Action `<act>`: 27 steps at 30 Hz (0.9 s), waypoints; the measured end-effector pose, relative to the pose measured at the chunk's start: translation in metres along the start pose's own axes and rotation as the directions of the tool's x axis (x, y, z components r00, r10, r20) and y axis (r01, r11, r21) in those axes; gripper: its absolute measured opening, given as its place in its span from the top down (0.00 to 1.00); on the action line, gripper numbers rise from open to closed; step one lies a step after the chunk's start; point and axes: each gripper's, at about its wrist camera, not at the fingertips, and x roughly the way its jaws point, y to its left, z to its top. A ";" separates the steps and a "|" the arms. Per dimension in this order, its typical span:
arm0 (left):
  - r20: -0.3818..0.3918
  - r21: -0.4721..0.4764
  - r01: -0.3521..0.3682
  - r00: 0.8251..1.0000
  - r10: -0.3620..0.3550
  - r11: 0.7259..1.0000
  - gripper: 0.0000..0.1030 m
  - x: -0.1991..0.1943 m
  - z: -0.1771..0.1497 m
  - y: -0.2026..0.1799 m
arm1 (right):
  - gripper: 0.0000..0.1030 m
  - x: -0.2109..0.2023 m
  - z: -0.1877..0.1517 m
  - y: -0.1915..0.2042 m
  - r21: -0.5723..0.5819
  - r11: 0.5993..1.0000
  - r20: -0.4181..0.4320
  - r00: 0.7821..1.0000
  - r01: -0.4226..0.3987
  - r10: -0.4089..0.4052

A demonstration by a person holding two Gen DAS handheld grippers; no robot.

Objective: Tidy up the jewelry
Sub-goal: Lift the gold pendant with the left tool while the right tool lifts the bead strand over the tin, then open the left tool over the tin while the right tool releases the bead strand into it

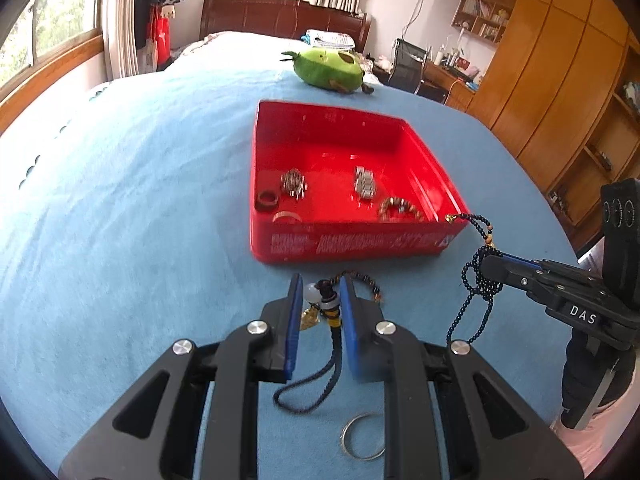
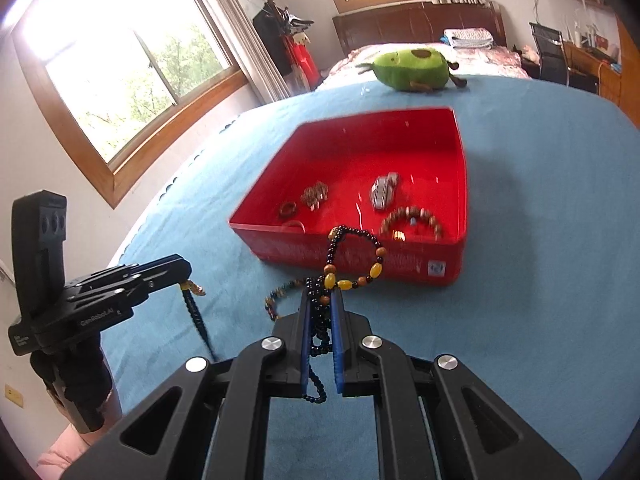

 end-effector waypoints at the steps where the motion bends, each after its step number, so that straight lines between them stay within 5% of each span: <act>1: 0.009 0.002 -0.002 1.000 0.002 1.000 0.83 -0.003 0.006 -0.002 | 0.92 -0.002 0.005 0.001 -0.003 1.000 0.006 1.000 0.002 -0.002; 18: 0.150 -0.029 0.012 0.989 -0.007 1.000 0.83 0.004 0.126 -0.023 | 0.92 0.013 0.116 -0.018 0.019 1.000 0.079 0.997 0.007 -0.008; 27: 0.011 -0.059 -0.011 1.000 0.012 0.998 0.83 0.108 0.145 -0.006 | 0.92 0.098 0.131 -0.055 0.064 0.997 -0.016 0.999 0.045 -0.044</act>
